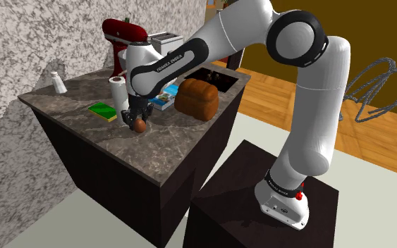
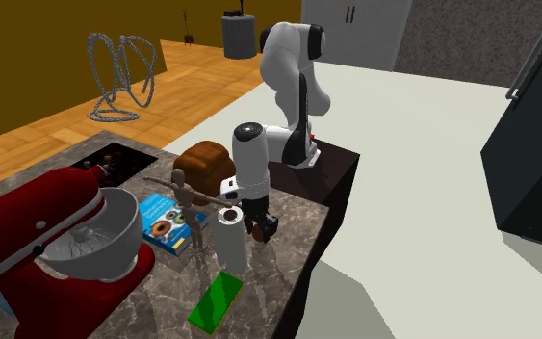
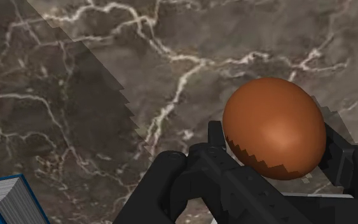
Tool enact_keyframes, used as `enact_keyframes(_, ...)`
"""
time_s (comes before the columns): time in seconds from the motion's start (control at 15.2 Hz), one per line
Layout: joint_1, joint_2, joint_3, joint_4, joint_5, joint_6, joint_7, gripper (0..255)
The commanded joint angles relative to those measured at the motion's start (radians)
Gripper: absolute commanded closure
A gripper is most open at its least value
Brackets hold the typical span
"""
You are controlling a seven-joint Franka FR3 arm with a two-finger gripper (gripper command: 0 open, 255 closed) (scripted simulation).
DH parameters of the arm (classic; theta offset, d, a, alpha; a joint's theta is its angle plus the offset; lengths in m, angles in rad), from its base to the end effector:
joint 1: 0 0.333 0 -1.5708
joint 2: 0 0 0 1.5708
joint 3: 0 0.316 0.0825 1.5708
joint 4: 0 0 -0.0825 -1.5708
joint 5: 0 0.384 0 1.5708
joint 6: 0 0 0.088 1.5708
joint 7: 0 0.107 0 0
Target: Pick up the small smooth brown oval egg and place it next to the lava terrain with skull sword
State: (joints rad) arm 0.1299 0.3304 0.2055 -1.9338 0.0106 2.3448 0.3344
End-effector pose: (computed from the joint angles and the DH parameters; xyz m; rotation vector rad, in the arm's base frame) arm 0.5922 0.1998 0.3277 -3.0420 0.0301 -0.0886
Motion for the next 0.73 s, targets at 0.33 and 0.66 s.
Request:
enact_keyframes(0.33, -0.001, -0.008, 0.001, 0.004, 0.002, -0.011, 0.000, 255)
enact_keyframes(0.66, -0.004, -0.042, 0.004, 0.027, 0.008, -0.069, -0.002, 255)
